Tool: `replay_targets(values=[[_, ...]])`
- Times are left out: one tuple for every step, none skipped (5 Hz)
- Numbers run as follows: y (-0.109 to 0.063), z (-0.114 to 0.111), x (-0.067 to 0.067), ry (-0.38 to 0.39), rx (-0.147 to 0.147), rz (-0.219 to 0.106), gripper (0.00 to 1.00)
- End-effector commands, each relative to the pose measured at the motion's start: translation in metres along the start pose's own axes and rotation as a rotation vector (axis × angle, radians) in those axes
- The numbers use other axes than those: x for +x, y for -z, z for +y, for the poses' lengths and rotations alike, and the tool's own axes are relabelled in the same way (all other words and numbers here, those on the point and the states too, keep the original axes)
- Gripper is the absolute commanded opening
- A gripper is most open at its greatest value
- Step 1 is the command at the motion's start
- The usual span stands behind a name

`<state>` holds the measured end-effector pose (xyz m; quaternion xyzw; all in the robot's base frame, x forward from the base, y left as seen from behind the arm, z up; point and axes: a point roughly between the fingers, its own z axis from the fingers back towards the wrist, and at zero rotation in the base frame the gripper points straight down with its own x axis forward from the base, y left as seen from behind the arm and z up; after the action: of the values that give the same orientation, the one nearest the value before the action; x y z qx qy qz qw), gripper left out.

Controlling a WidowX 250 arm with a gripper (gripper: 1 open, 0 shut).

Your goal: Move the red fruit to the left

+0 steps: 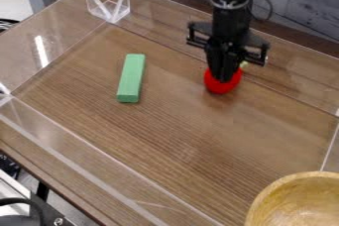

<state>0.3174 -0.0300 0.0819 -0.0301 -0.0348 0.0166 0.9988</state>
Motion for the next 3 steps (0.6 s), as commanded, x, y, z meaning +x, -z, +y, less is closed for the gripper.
replay_targets(values=[[-0.043,-0.002,0.005,0.040,-0.026,-0.100,0.00],[-0.070,-0.004,0.005,0.085,-0.052,-0.141,0.00],[-0.051,-0.018,0.013,0.100,-0.049,-0.131,0.00]])
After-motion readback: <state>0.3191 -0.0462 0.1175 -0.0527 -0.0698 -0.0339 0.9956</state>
